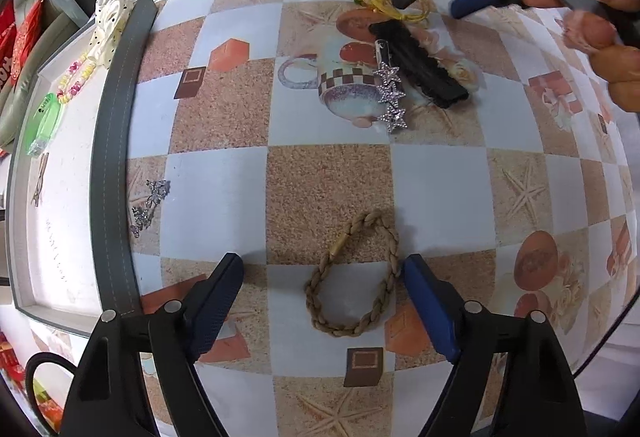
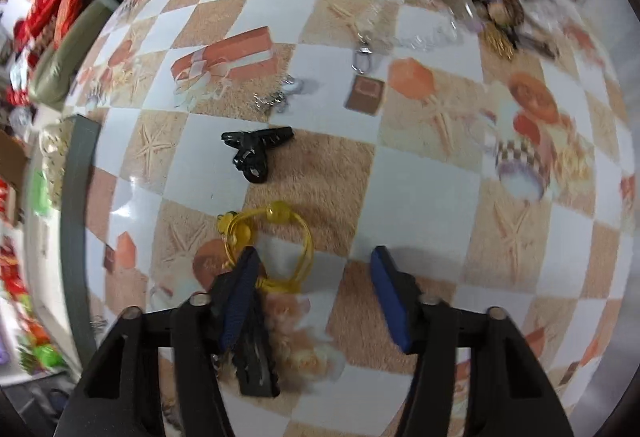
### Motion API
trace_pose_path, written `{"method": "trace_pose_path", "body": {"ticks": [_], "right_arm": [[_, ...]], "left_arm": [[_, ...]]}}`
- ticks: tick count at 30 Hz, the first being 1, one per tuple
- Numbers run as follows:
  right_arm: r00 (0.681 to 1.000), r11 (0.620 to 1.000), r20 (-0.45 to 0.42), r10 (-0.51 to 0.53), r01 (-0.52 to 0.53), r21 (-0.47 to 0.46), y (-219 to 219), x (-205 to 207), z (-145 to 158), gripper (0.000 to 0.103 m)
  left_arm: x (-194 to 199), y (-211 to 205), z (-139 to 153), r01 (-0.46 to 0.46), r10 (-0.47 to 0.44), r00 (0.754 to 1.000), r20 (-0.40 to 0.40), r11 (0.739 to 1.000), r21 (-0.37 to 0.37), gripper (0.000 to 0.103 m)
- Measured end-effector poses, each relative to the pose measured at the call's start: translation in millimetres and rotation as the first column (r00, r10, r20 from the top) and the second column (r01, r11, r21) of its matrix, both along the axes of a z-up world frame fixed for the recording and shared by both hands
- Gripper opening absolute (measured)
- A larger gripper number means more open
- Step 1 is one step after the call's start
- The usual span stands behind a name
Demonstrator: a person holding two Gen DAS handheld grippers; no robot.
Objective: Organize jewelry
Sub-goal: 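Move the left gripper to the braided bracelet while the right gripper approaches the yellow hair tie, then grasp the braided bracelet with the left gripper while the right gripper grasps the yellow hair tie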
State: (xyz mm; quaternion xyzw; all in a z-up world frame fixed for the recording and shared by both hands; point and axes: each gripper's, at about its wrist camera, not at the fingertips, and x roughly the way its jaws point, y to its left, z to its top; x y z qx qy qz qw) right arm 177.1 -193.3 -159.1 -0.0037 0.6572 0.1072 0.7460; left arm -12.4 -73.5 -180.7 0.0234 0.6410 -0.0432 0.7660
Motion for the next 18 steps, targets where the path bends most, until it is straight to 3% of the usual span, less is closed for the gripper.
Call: {"method": "trace_pose_path", "body": {"ticks": [4, 7, 8, 9, 11, 18], "right_arm": [[0.999, 0.996, 0.023, 0.03, -0.028, -0.087, 12.0, -1.0, -0.2, 0.035], [0.999, 0.994, 0.028, 0.039, -0.036, -0.098, 13.2, -2.5, -0.9, 0.018], [0.999, 0.994, 0.026, 0.037, -0.035, -0.099, 12.3, -2.7, -1.2, 0.008], [0.999, 0.995, 0.023, 0.032, -0.029, -0.098, 10.0, -2.3, -1.6, 0.005], [1.0, 0.997, 0.01, 0.01, -0.009, -0.071, 0.0, -3.2, -1.2, 0.004], [0.998, 0.998, -0.033, -0.056, 0.057, 0.027, -48.8, -18.3, 5.7, 0.004]], "left_arm": [[-2.9, -11.9, 5.3, 0.021, -0.021, 1.0, 0.003, 1.0, -0.007, 0.066], [-3.6, -23.8, 9.1, 0.038, -0.038, 0.999, 0.003, 0.999, -0.007, 0.052], [-3.6, -25.7, 10.0, 0.038, -0.038, 0.999, 0.003, 0.999, -0.008, 0.043], [-3.3, -27.5, 11.0, 0.036, -0.036, 0.999, 0.003, 0.999, -0.011, 0.038], [-1.3, -28.4, 12.5, 0.03, -0.03, 1.0, -0.006, 0.999, -0.025, 0.016], [9.5, -6.2, 24.6, -0.047, 0.043, 0.999, -0.03, 0.989, -0.142, 0.015]]}}
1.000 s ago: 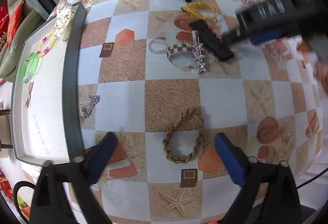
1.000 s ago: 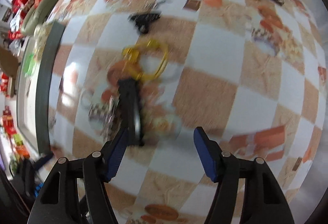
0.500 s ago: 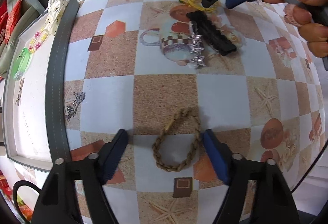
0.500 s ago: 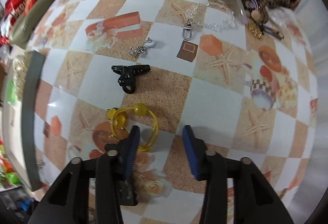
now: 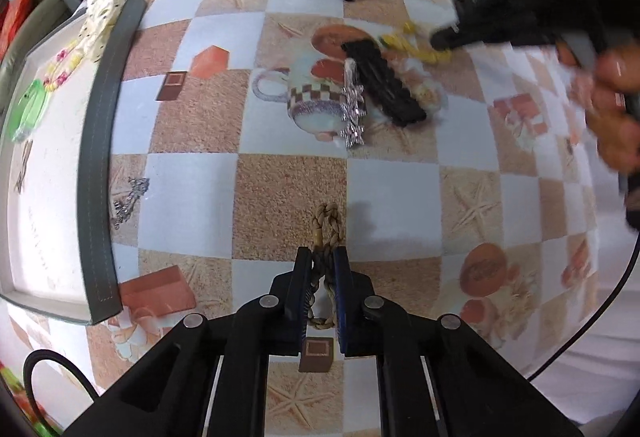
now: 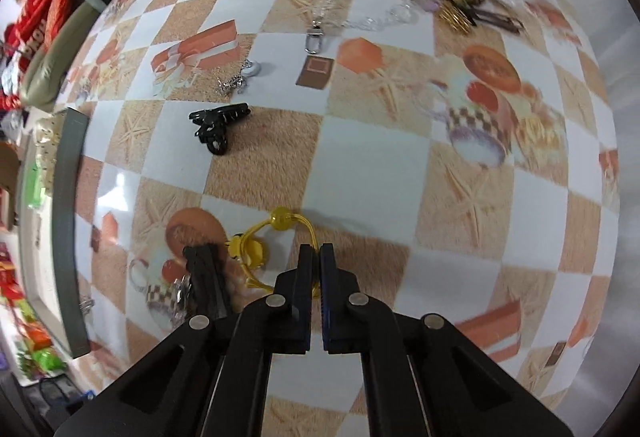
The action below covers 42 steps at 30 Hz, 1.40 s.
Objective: Organize jewelry
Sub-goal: 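Grasp the braided bracelet with the left gripper while the right gripper grasps the yellow hair tie, then carry the braided bracelet and yellow hair tie over the tray while both grippers open to drop them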
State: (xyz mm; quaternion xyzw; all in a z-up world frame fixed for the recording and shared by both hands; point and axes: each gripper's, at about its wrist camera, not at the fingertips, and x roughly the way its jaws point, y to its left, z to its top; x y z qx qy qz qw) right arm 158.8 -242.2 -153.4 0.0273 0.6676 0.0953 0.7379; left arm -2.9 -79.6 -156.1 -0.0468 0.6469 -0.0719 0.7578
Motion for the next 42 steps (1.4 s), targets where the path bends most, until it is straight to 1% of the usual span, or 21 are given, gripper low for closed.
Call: {"method": "trace_pose_path", "body": {"ticks": [4, 10, 11, 13, 15, 21, 30, 36, 42], "right_arm": [[1.0, 0.999, -0.012, -0.015, 0.016, 0.047, -15.0, -12.1, 10.2, 0.003], [0.999, 0.993, -0.035, -0.027, 0.031, 0.112, -27.0, -43.0, 33.9, 0.003], [0.999, 0.993, -0.035, -0.027, 0.031, 0.115, -22.5, -46.9, 38.1, 0.003], [0.999, 0.991, -0.038, -0.03, 0.035, 0.131, -29.7, -57.7, 44.6, 0.003], [0.998, 0.988, -0.045, -0.038, 0.044, 0.147, -16.5, -52.7, 44.7, 0.002], [0.997, 0.979, -0.057, -0.056, 0.066, 0.191, -13.4, -57.5, 58.9, 0.002], [0.999, 0.969, -0.027, -0.04, 0.046, 0.243, -3.1, -63.0, 83.2, 0.002], [0.999, 0.96, -0.003, -0.042, 0.041, 0.276, 13.4, -63.8, 102.0, 0.002], [0.998, 0.95, 0.028, -0.057, 0.046, 0.309, 49.9, -64.3, 122.3, 0.002]], "left_arm": [[2.0, 9.1, 16.0, -0.041, 0.041, 0.999, 0.005, 0.998, -0.038, 0.015], [2.1, 16.8, 29.0, -0.058, 0.059, 0.998, 0.017, 0.997, -0.043, 0.015], [-4.1, 19.4, 30.1, -0.059, 0.059, 0.998, 0.02, 0.997, -0.042, 0.015], [-5.5, 19.3, 36.1, -0.061, 0.062, 0.998, 0.026, 0.997, -0.039, 0.015], [-6.4, 22.3, 45.3, -0.068, 0.069, 0.997, 0.035, 0.997, -0.041, 0.015], [-4.5, 27.3, 67.6, -0.088, 0.091, 0.993, 0.074, 0.995, -0.039, 0.015], [-2.7, 48.5, 88.6, -0.13, 0.131, 0.984, 0.117, 0.991, -0.018, 0.015], [-1.7, 73.0, 99.5, -0.139, 0.14, 0.98, 0.142, 0.99, -0.011, 0.015], [1.2, 111.3, 102.7, -0.121, 0.123, 0.98, 0.156, 0.992, -0.02, 0.015]]}}
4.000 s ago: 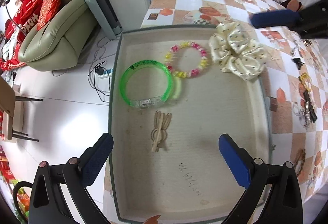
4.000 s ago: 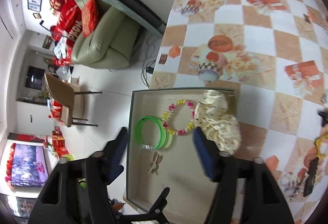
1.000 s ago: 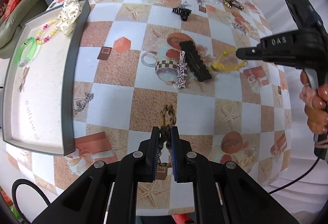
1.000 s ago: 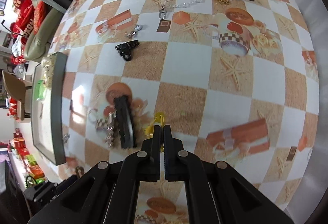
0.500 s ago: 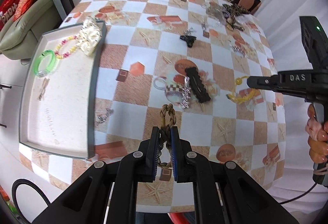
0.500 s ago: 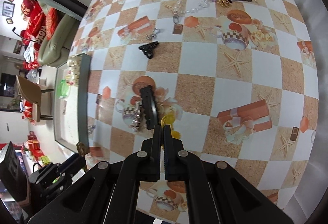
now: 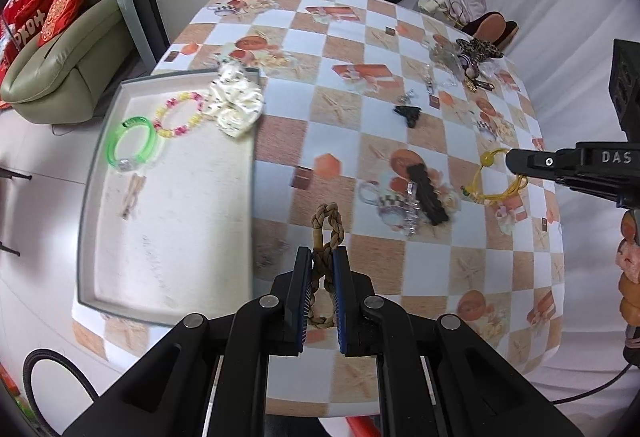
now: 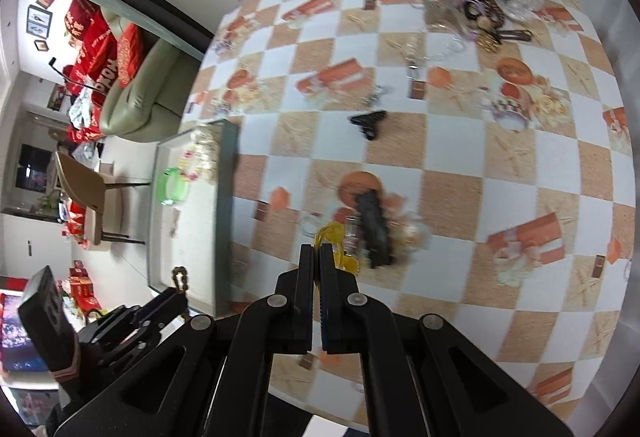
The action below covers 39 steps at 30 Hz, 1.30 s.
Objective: Organize jewelry
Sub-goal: 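Carry the braided bracelet and yellow hair tie over the tray while both grippers open to drop them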
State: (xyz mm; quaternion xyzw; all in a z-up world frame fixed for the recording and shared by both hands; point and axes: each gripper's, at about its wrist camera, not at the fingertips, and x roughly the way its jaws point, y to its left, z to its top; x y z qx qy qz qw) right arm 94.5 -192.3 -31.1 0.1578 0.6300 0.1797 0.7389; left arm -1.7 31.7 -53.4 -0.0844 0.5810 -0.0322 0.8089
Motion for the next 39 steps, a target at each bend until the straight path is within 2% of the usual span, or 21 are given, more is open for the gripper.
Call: {"method": "trace_pose_path", "body": {"ticks": [9, 15, 21, 31, 39], "right_arm": [[1.0, 1.0, 0.029, 0.004, -0.004, 0.003, 81.5, -0.9, 13.9, 0.002], [0.999, 0.999, 0.012, 0.034, -0.034, 0.039, 135.3, 3.3, 11.5, 0.002], [0.994, 0.993, 0.015, 0.112, -0.113, 0.047, 197.5, 11.8, 5.3, 0.002], [0.981, 0.979, -0.036, 0.193, -0.19, 0.067, 272.8, 33.0, -31.6, 0.002], [0.979, 0.982, -0.089, 0.185, -0.18, 0.064, 291.5, 49.5, -70.2, 0.002]], "left_arm": [[5.8, 75.7, -13.8, 0.022, -0.022, 1.0, -0.005, 1.0, -0.014, 0.015], [-1.6, 124.8, -29.5, -0.011, 0.01, 1.0, -0.02, 1.0, -0.02, 0.016], [-6.2, 159.4, -44.7, -0.056, 0.055, 0.998, -0.032, 0.998, -0.01, 0.015], [-4.8, 185.1, -84.3, -0.083, 0.085, 0.994, -0.068, 0.996, 0.025, 0.016], [1.8, 191.4, -105.8, -0.1, 0.105, 0.991, -0.084, 0.993, 0.064, 0.016]]}}
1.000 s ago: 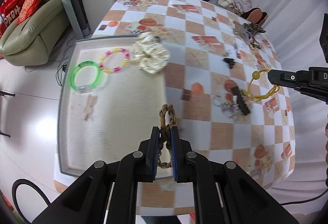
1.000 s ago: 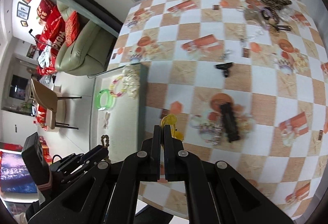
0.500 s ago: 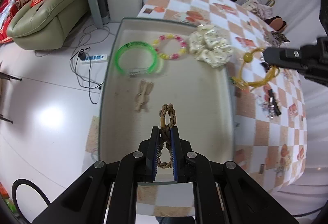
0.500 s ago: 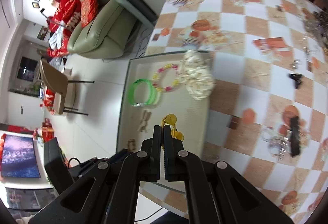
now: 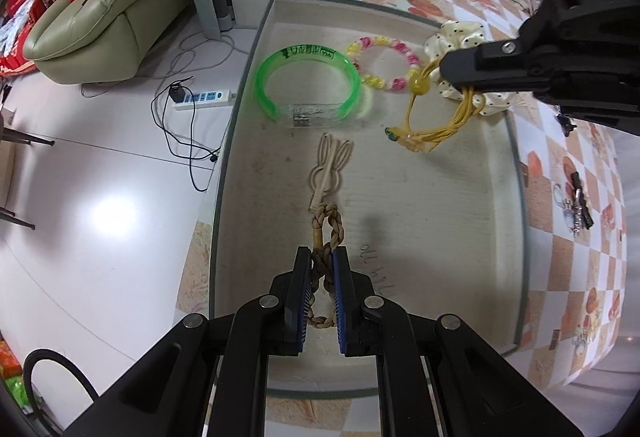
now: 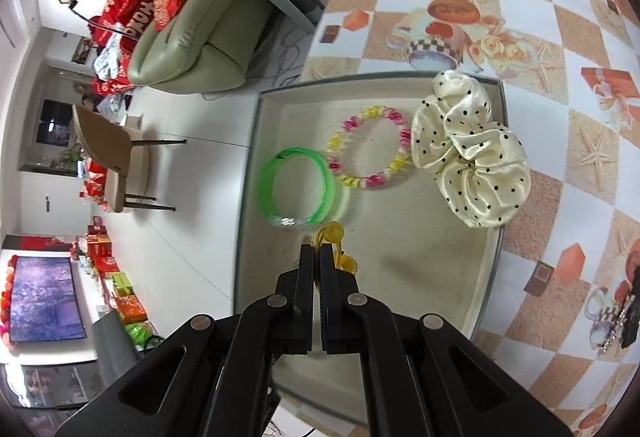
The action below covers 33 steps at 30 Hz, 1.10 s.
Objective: Organize jewelry
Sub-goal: 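Carry the braided bracelet and yellow hair tie over the tray while both grippers open to drop them, then move the left gripper to the silver star hair clip while the right gripper approaches the small black claw clip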
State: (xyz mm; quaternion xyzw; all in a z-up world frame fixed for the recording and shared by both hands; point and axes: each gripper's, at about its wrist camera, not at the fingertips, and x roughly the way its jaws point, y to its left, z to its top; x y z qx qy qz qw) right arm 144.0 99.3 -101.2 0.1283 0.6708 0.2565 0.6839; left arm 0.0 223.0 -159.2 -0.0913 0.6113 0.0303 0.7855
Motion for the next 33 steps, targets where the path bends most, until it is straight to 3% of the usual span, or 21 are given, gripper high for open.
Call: {"method": "trace_pose_path", "body": {"ticks": [10, 18, 19, 22, 24, 25, 26, 27, 28, 33], "right_arm": [[1.0, 0.992, -0.03, -0.011, 0.007, -0.124, -13.8, 6.4, -37.3, 0.003], [0.999, 0.986, -0.041, -0.014, 0.007, -0.165, -20.0, 6.4, -52.0, 0.005], [0.999, 0.986, -0.042, -0.014, 0.007, -0.164, -20.6, 6.7, -52.8, 0.009], [0.999, 0.987, -0.04, -0.018, 0.011, -0.163, -19.1, 7.8, -53.2, 0.037], [0.999, 0.989, -0.031, -0.025, 0.02, -0.147, -23.8, 7.3, -49.8, 0.041], [0.999, 0.99, -0.03, -0.029, 0.025, -0.138, -24.8, 8.1, -47.3, 0.041], [0.999, 0.992, -0.027, -0.034, 0.03, -0.126, -26.4, 9.0, -44.0, 0.042], [0.999, 0.992, -0.023, -0.038, 0.036, -0.118, -27.9, 9.4, -40.5, 0.043], [0.999, 0.993, -0.017, -0.044, 0.042, -0.108, -29.4, 9.9, -36.0, 0.044], [0.997, 0.996, 0.012, -0.075, 0.076, -0.048, -43.1, 3.7, -9.4, 0.055]], "left_arm": [[2.0, -8.6, -14.9, 0.034, -0.031, 0.999, -0.044, 0.997, 0.064, 0.016], [10.1, -16.5, -16.6, 0.058, -0.051, 0.996, -0.067, 0.993, 0.105, 0.017], [11.6, -16.4, -16.6, 0.058, -0.051, 0.996, -0.069, 0.993, 0.106, 0.017], [13.8, -18.1, -15.8, 0.065, -0.056, 0.996, -0.074, 0.991, 0.119, 0.017], [12.0, -20.7, -14.9, 0.068, -0.059, 0.995, -0.076, 0.99, 0.123, 0.018], [12.1, -21.7, -14.7, 0.07, -0.061, 0.995, -0.078, 0.99, 0.123, 0.046], [10.7, -23.2, -12.6, 0.069, -0.06, 0.995, -0.077, 0.99, 0.127, 0.094], [10.2, -23.6, -9.4, 0.061, -0.052, 0.997, -0.063, 0.988, 0.142, 0.103], [9.4, -25.8, -3.7, 0.061, -0.057, 0.998, -0.032, 0.989, 0.138, 0.103], [13.0, -34.6, 2.9, 0.088, -0.083, 0.996, -0.039, 0.985, 0.145, 0.103]]}}
